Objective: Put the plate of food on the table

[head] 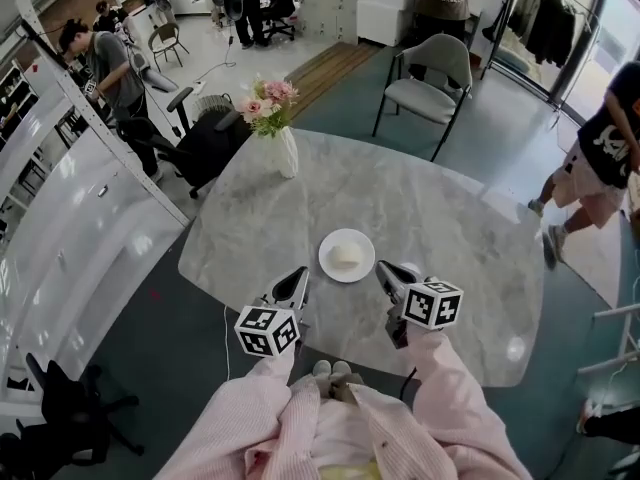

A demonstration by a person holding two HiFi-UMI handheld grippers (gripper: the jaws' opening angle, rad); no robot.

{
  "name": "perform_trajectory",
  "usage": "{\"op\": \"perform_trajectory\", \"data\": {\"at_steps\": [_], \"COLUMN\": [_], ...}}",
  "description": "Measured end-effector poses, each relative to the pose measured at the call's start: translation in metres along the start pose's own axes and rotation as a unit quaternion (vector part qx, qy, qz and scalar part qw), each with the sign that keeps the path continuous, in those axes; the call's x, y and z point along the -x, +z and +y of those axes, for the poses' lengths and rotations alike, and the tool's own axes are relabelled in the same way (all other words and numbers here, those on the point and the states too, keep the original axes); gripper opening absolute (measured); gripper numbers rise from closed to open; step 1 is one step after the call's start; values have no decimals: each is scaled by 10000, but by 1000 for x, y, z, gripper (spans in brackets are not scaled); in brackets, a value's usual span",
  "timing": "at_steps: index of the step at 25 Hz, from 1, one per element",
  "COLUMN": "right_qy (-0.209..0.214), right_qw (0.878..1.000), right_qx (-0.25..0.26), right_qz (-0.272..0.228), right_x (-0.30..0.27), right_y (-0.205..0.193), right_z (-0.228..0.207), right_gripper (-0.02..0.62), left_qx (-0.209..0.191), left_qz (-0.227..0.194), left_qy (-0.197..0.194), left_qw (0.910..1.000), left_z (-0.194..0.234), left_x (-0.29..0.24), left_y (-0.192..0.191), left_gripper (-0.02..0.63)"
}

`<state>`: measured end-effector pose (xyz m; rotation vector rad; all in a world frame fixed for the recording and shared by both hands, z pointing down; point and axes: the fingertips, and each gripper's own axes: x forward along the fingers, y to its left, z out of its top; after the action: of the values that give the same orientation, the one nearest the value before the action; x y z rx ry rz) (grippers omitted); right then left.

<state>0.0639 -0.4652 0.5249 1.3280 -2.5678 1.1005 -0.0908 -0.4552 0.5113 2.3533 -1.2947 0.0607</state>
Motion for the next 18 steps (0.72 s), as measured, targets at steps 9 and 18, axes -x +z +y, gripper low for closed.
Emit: {"op": "perform_trajectory", "data": {"at_steps": [9, 18], "right_qy": [403, 451], "right_qw": [9932, 9845], "right_qx": [652, 1005], "right_qz": [-875, -1367], "right_x": [30, 48], "right_y": [31, 53], "right_z": [36, 45], "right_gripper": [6, 5], "left_qx": [-388, -710], "left_qz": [-579, -939], "left_qy": [-101, 112], "left_qw": [9975, 9930], "left_z": [-10, -7], "left_x": [24, 43], "left_y": [47, 66], "left_gripper": [-3, -3]}}
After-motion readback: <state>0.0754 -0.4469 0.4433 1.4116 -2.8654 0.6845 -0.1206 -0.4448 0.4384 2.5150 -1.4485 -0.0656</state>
